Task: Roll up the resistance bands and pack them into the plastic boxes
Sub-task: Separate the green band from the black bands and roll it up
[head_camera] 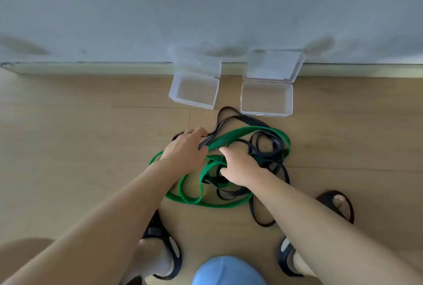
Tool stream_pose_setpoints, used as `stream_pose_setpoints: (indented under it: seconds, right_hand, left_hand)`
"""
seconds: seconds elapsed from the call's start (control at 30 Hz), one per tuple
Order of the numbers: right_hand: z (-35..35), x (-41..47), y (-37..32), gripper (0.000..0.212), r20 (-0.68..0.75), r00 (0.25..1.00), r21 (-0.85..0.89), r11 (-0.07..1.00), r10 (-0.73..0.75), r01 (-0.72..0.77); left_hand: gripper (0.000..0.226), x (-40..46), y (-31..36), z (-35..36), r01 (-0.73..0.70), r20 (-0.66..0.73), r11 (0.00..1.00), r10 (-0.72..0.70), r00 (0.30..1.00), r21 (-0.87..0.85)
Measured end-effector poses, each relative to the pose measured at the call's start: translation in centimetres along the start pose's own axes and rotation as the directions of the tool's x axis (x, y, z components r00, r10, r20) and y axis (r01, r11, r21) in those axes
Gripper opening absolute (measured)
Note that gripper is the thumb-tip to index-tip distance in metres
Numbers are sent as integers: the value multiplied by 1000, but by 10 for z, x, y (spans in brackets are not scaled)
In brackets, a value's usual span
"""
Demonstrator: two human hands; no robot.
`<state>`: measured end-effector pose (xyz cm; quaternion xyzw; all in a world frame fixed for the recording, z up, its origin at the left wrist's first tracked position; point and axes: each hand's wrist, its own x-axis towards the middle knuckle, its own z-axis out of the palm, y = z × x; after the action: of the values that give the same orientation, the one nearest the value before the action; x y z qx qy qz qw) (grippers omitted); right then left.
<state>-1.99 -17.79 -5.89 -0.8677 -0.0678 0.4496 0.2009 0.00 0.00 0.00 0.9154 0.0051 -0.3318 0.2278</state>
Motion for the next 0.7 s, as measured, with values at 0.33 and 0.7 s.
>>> stream_pose_setpoints:
  seconds: [0.33, 0.7]
  right_hand:
    - [47, 6, 12, 51, -32, 999, -185, 983, 0, -6]
    - [66, -14, -1, 44, -18, 999, 124, 991, 47, -45]
  left_hand:
    - [47, -10, -9, 33, 44, 7, 999, -44, 999, -9]
    - [52, -42, -5, 28, -6, -6, 1000, 6, 1000, -26]
